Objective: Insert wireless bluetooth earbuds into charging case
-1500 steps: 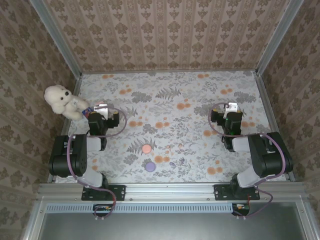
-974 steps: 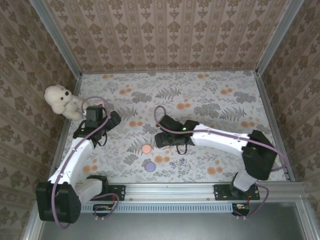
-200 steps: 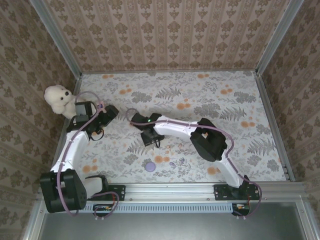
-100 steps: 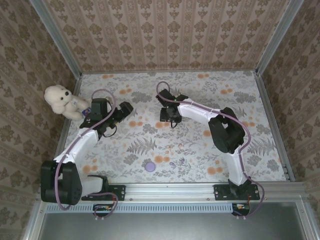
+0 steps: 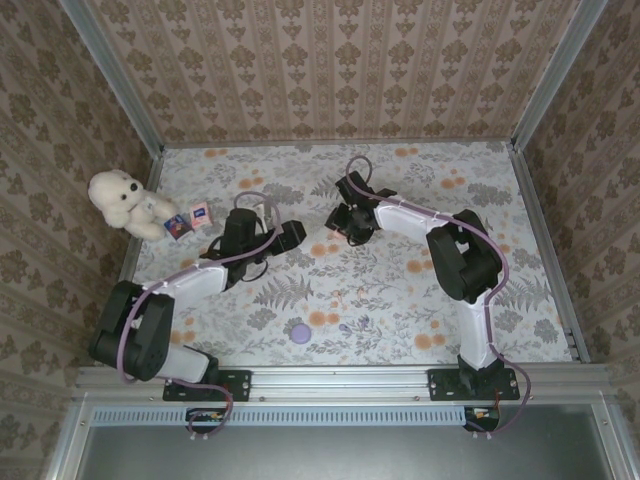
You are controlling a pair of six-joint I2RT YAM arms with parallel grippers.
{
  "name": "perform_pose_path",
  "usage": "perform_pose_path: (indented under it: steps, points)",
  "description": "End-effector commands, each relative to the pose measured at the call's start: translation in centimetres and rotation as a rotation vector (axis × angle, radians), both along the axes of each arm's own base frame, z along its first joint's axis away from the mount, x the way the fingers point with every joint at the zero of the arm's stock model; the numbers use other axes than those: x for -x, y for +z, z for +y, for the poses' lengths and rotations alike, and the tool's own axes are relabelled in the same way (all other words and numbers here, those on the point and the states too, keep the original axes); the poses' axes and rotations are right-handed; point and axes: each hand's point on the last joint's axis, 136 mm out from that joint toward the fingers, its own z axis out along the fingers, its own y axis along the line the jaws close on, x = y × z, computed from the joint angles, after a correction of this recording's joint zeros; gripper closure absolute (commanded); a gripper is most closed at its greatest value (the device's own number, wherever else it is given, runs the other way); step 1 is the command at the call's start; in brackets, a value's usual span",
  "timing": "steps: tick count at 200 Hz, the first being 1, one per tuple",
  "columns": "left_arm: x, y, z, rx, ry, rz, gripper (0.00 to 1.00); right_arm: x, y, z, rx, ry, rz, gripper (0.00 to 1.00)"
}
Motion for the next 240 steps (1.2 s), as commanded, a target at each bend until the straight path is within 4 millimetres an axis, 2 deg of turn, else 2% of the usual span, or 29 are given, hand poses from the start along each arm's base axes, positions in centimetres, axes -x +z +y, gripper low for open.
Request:
perform_pose_path:
  steps: [1,69,136,183,240]
  points:
    - [-1.0,0.9,-1.7,0.010,-0.035,-0.122,0.08,-0.8,2.6,1.5,-0.182,-0.065,-0.011,0.45]
    - [-2.7,-0.6,-4.5,0.112,-0.070,-0.160,0.23,-1.9,3.9,3.3,-0.395,-0.147,0.012,0.45]
    - [-4.4,-1.8,-6.0,0.240,-0.063,-0.185,0.35,-2.2,4.1,3.9,-0.466,-0.194,0.028,0.45]
    - [-5.0,-2.6,-6.4,0.267,-0.051,-0.187,0.38,-2.1,3.6,3.8,-0.479,-0.209,0.037,0.45]
    - [-5.7,-2.6,-6.8,0.264,-0.055,-0.189,0.40,-2.1,3.9,4.1,-0.494,-0.202,0.034,0.45]
